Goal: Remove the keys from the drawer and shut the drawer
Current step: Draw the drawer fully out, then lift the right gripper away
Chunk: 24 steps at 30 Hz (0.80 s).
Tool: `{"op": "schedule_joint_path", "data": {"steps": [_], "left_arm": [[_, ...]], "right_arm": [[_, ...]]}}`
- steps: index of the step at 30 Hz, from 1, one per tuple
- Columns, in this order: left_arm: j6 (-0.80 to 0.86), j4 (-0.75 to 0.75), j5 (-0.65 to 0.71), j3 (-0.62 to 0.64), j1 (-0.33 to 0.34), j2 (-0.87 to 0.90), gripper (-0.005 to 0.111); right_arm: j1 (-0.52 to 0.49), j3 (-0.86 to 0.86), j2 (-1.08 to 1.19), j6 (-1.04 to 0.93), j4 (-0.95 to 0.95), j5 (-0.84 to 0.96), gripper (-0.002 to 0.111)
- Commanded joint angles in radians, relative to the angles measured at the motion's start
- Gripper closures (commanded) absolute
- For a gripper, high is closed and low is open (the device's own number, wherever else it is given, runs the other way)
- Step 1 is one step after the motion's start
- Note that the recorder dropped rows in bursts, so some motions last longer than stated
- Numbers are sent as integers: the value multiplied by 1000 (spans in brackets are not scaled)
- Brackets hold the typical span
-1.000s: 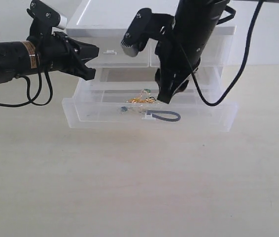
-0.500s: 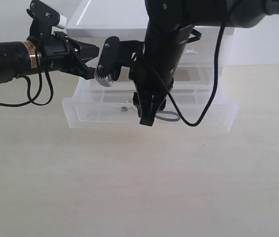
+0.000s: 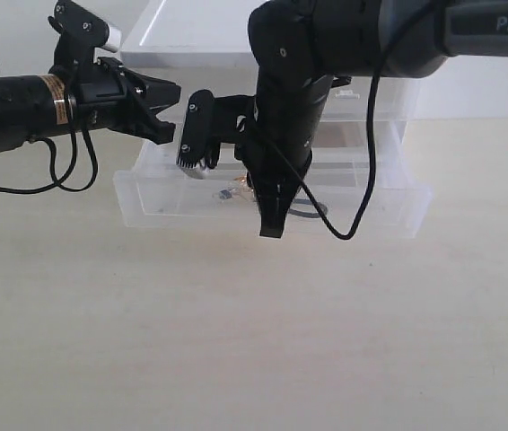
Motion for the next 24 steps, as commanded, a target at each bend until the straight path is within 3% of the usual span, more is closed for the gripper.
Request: {"op": "schedule_joint_path", "data": {"steps": [1,10,24], "left_arm": [[-21,-171,72,-36,23,-4,103],[-21,-171,72,-36,23,-4,103],[-24,-178,72,-36,23,-4,103]], "right_arm": [[5,-5,-5,34,-43,72,109],[89,-5,-34,56,-23,169,109],[97,-3,-36,109,23,296,109]]}}
